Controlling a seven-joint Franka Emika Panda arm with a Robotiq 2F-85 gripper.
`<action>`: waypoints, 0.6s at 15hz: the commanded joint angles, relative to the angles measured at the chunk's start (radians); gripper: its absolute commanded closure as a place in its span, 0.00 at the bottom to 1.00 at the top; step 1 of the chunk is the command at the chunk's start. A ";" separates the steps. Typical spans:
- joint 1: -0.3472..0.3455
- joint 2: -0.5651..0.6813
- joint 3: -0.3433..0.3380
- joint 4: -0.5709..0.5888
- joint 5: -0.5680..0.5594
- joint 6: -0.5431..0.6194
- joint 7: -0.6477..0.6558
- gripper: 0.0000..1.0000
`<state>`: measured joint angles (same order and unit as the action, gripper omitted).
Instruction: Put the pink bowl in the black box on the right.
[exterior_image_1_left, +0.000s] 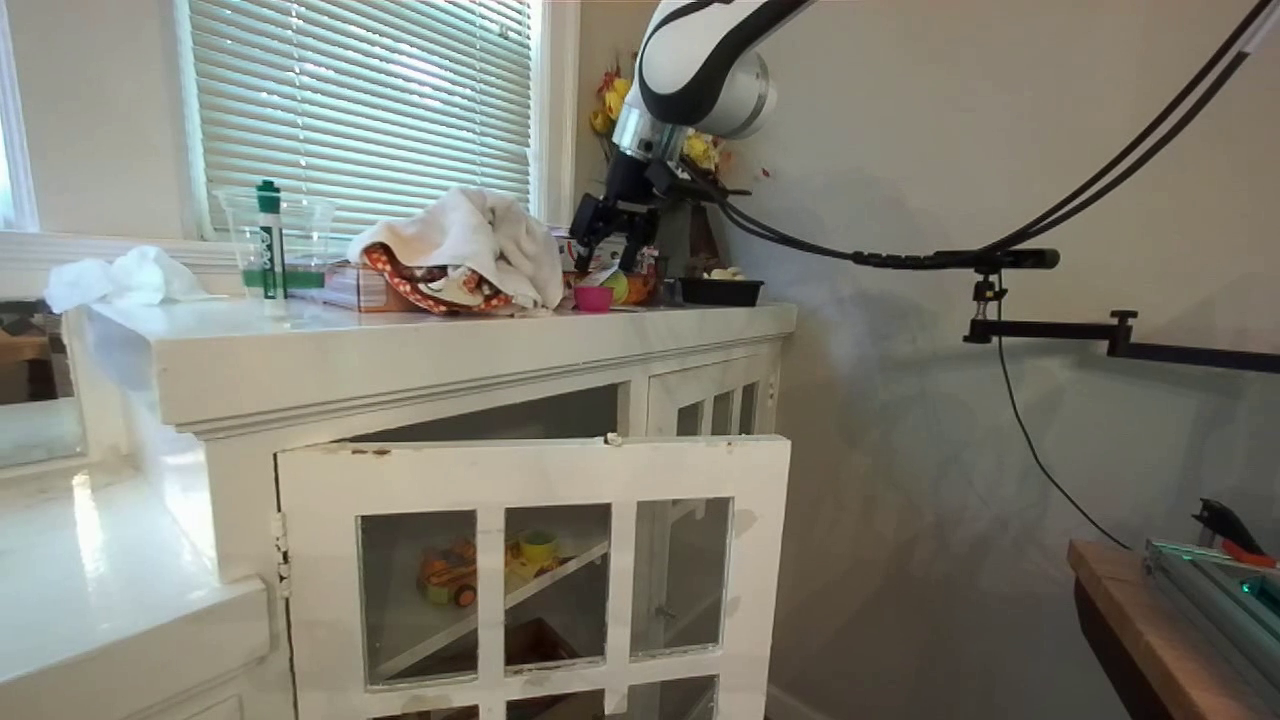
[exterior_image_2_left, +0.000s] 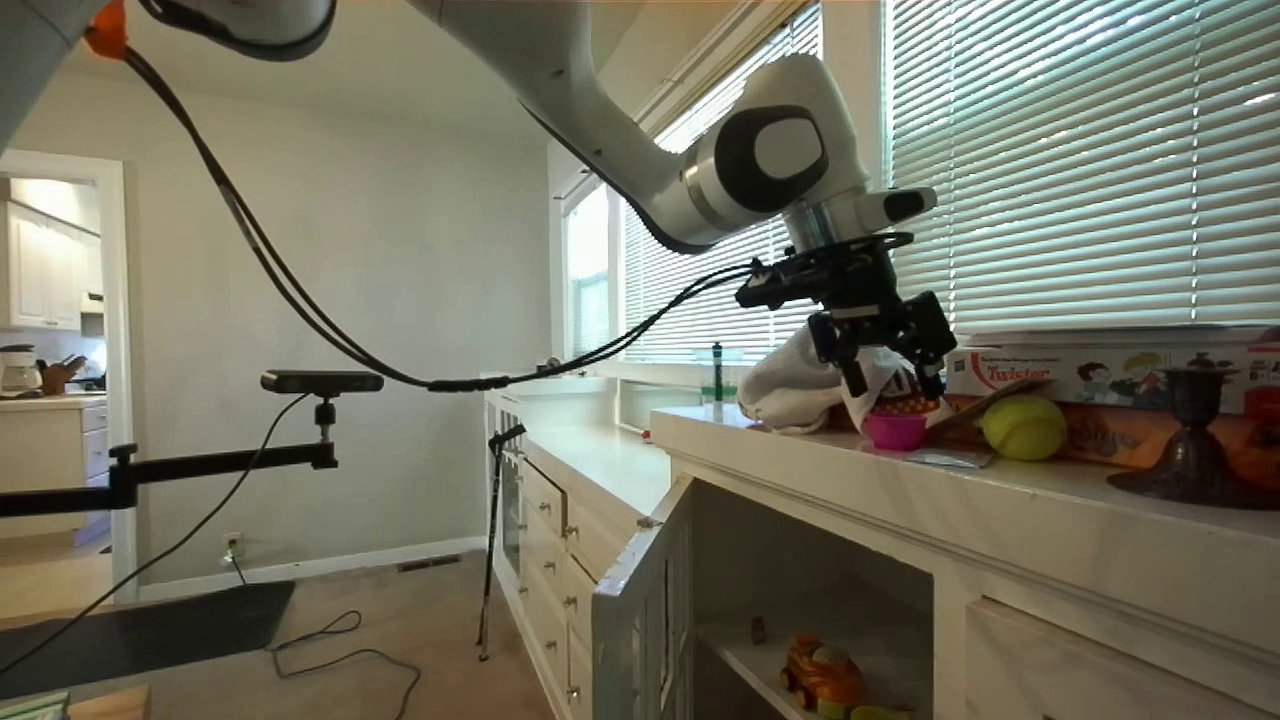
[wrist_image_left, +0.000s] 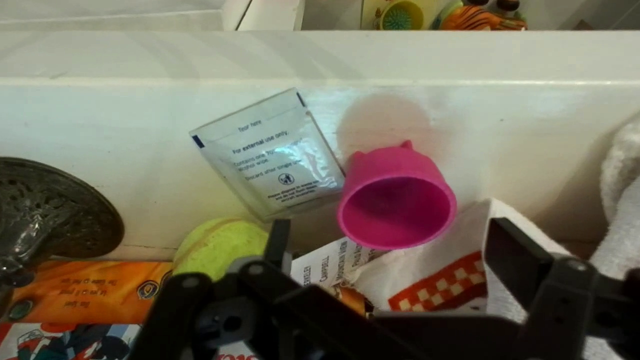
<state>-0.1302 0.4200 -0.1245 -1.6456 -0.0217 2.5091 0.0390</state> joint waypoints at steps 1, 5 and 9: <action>-0.003 0.063 0.002 0.089 0.010 -0.034 0.018 0.00; -0.006 0.094 0.006 0.127 0.016 -0.051 0.016 0.00; -0.005 0.114 0.007 0.146 0.016 -0.065 0.017 0.00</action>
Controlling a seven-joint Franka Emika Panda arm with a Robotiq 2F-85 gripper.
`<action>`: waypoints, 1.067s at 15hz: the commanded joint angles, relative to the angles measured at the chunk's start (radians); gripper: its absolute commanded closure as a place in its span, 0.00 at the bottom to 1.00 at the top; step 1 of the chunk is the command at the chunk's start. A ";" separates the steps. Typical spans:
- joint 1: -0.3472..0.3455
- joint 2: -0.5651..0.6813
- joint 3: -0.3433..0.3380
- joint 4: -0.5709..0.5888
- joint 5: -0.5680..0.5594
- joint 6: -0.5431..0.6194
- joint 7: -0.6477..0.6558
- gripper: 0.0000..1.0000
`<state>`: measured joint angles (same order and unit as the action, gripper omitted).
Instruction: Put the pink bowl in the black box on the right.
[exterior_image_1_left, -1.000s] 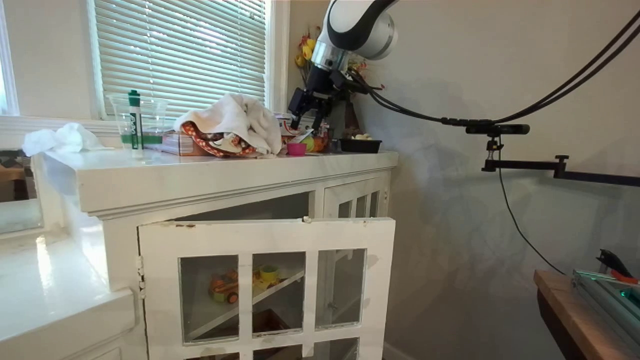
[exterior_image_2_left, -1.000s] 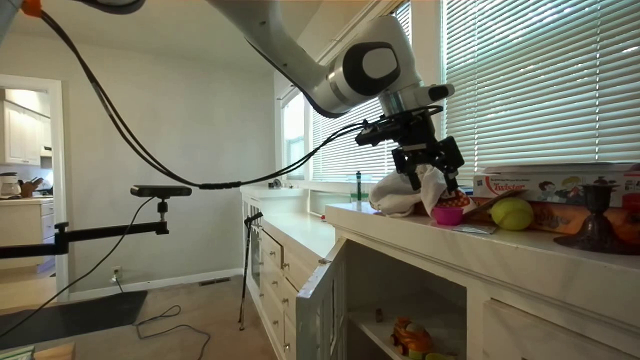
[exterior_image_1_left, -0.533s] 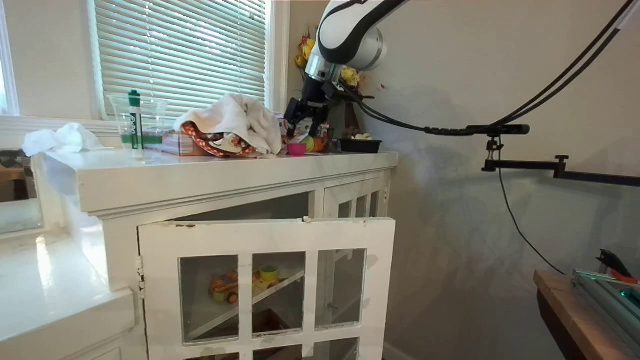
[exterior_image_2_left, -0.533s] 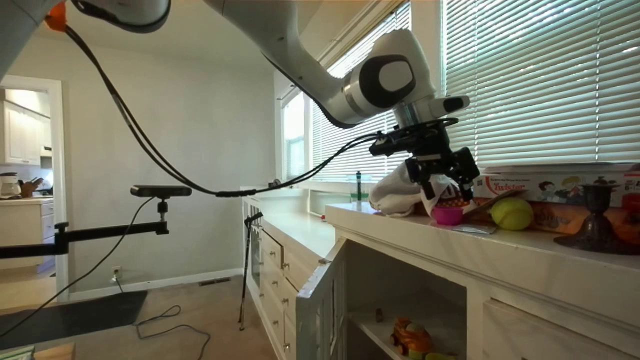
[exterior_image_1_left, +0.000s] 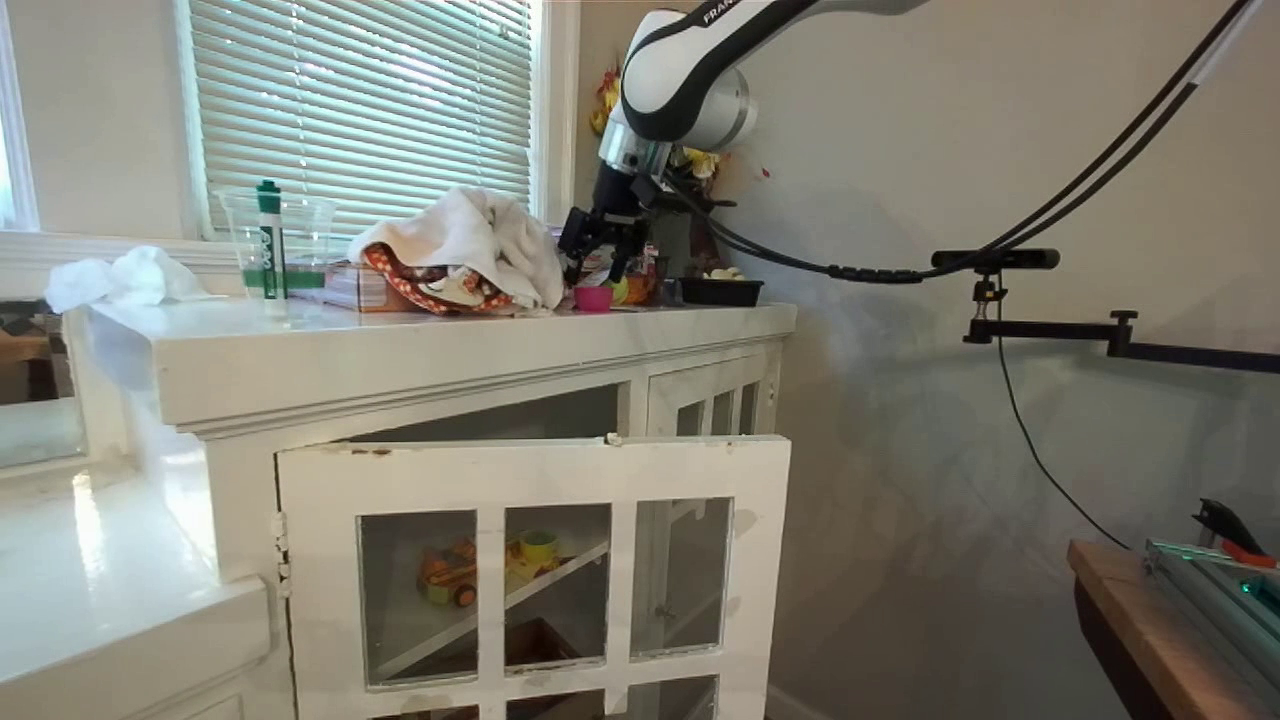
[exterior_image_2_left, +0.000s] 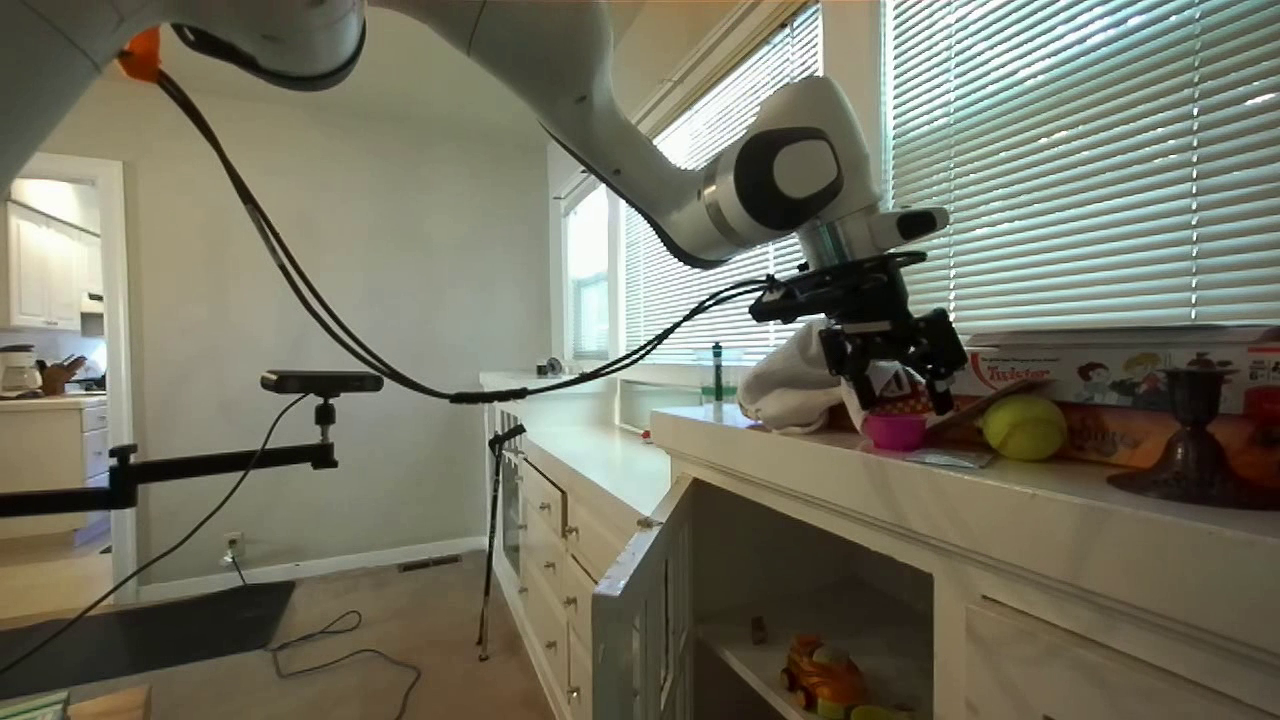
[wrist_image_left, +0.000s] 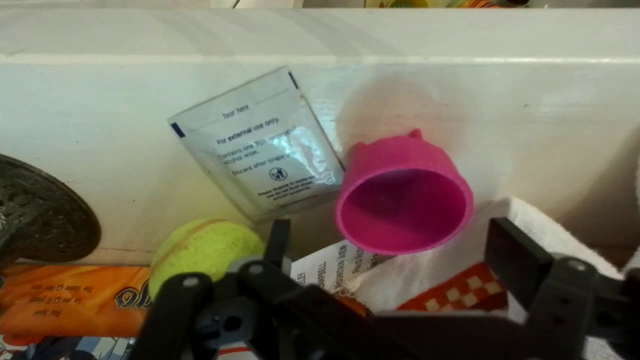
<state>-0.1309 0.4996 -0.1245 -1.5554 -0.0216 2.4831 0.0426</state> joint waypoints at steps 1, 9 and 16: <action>-0.004 0.037 0.007 0.058 0.014 -0.044 0.015 0.00; 0.009 0.022 0.003 0.029 0.004 -0.049 0.033 0.00; 0.008 0.022 0.006 0.025 0.008 -0.049 0.038 0.25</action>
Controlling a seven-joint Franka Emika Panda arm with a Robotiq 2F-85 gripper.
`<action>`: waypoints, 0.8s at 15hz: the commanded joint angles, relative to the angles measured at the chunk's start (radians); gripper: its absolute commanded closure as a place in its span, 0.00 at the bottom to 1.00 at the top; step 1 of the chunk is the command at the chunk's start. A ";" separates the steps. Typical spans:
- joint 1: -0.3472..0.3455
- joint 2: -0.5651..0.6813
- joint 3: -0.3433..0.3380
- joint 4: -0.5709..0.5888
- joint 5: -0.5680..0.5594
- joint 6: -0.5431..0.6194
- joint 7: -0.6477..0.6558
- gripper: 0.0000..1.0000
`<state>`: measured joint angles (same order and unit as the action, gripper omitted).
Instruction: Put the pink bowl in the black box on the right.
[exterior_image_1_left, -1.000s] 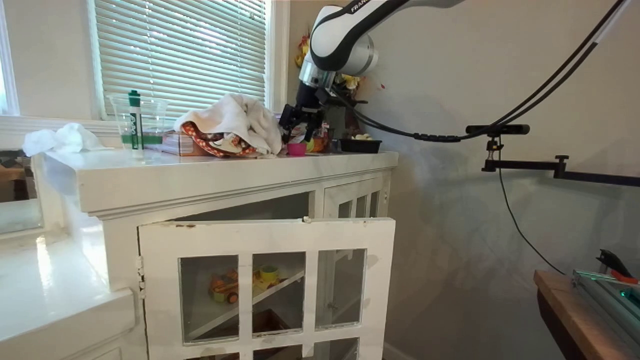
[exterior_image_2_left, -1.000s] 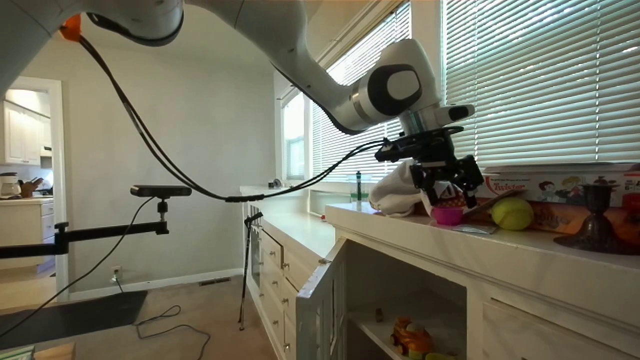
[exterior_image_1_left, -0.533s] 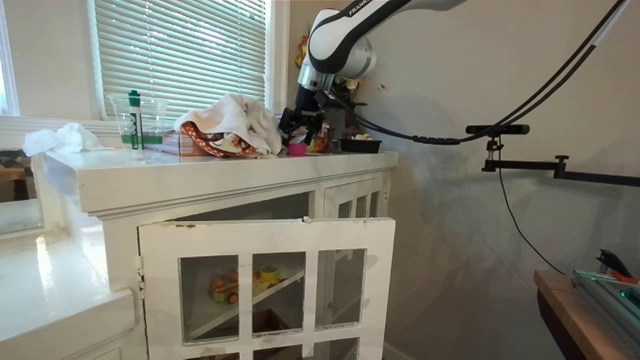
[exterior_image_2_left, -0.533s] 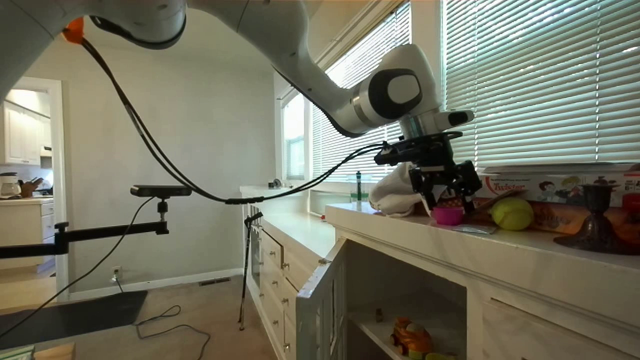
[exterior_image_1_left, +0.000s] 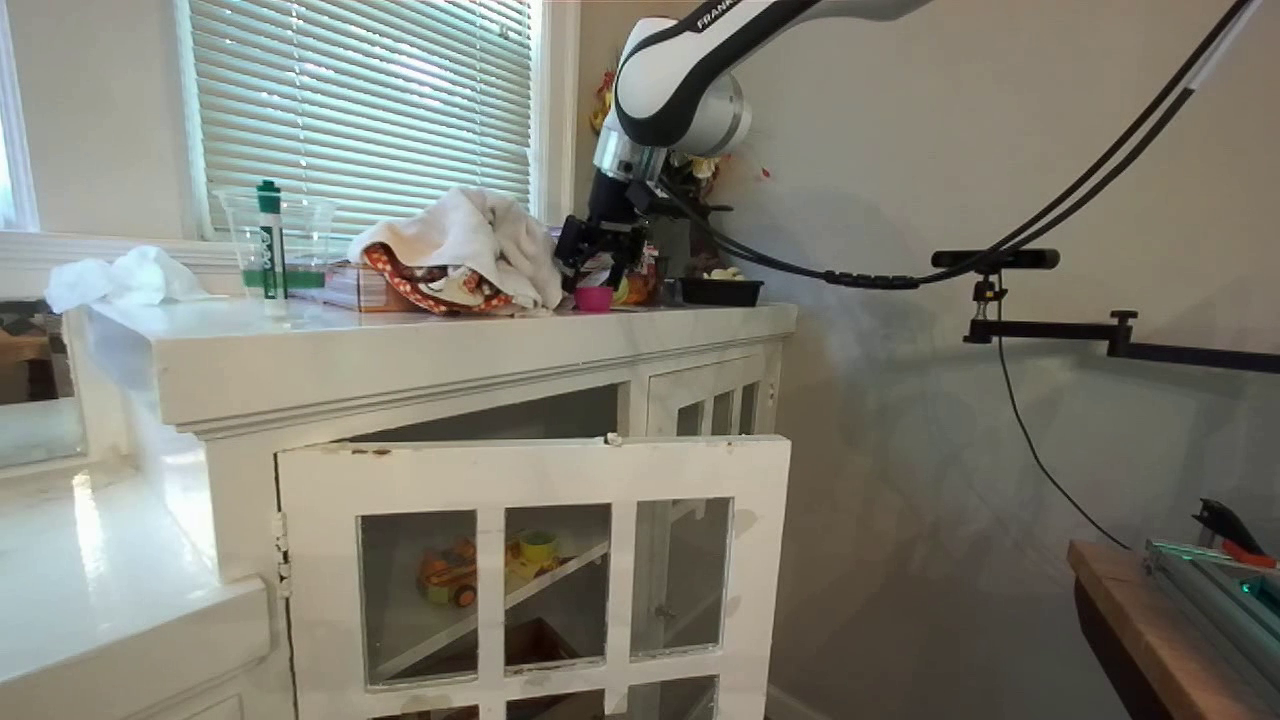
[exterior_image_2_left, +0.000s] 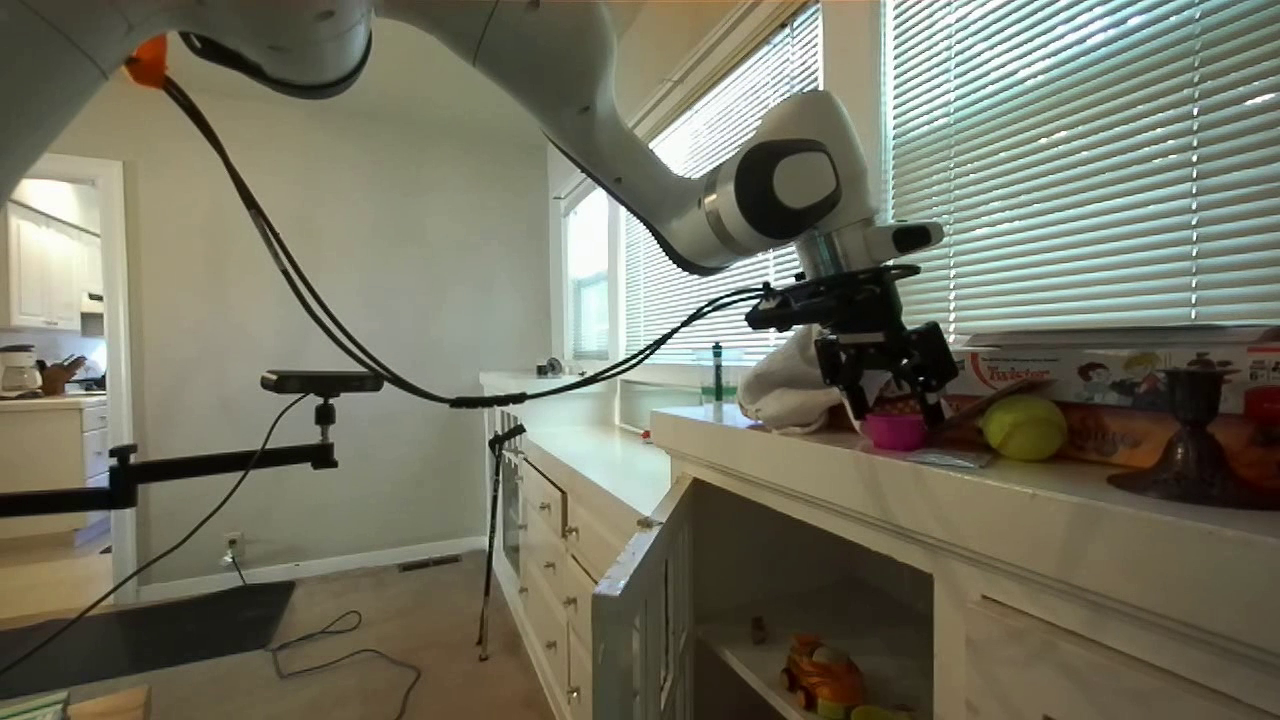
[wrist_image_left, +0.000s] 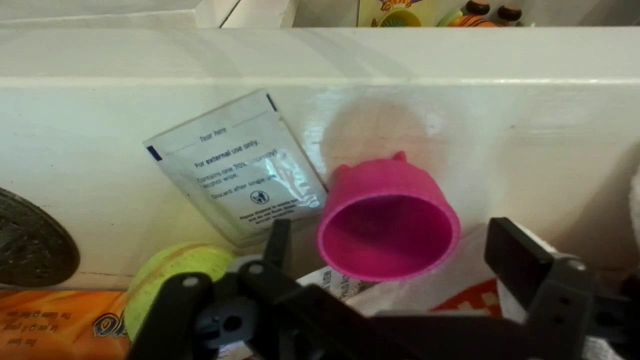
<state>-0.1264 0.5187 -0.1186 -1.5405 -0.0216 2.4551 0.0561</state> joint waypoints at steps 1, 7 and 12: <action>0.003 0.003 0.000 0.009 0.008 -0.020 0.026 0.26; 0.002 0.001 -0.002 0.009 0.009 -0.018 0.038 0.62; 0.011 -0.020 -0.012 -0.001 -0.006 -0.017 0.056 0.64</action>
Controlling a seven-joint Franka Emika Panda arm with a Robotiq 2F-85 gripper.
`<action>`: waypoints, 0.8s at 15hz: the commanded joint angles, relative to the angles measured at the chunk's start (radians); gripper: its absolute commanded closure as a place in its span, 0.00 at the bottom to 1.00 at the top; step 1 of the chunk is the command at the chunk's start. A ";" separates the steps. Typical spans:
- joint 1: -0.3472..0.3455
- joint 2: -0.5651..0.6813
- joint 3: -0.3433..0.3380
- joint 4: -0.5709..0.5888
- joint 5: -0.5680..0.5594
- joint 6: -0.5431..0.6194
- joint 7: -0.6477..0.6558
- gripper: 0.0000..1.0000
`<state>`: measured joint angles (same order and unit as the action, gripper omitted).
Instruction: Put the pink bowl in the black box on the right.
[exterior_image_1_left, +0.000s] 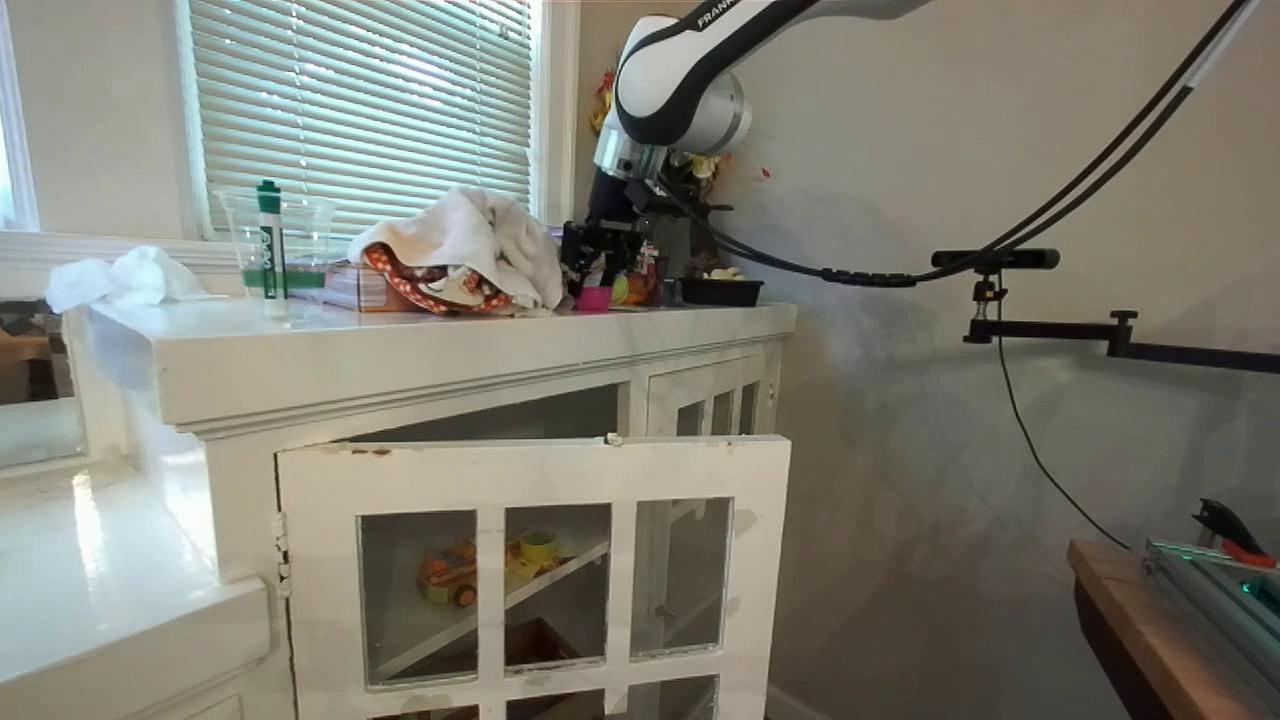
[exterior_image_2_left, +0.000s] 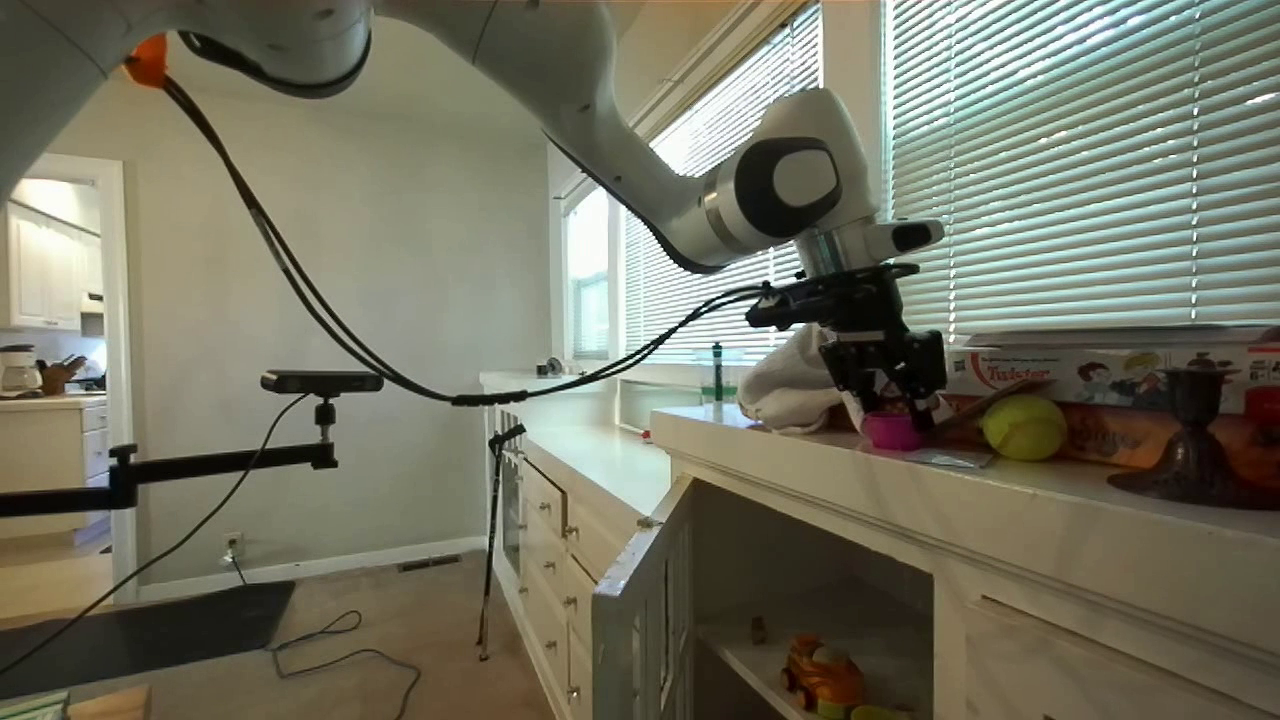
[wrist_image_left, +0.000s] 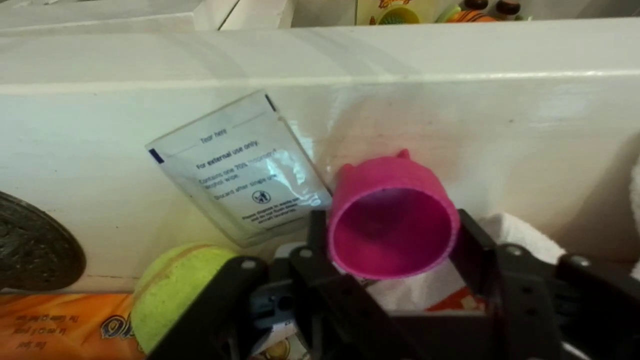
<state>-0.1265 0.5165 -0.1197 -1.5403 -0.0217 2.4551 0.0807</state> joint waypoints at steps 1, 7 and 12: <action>0.013 -0.027 -0.014 -0.005 -0.008 -0.016 0.036 0.64; 0.033 -0.127 -0.047 -0.039 -0.041 -0.008 0.099 0.64; 0.041 -0.180 -0.108 -0.027 -0.086 0.015 0.228 0.64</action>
<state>-0.0999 0.3794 -0.1865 -1.5420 -0.0549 2.4561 0.2060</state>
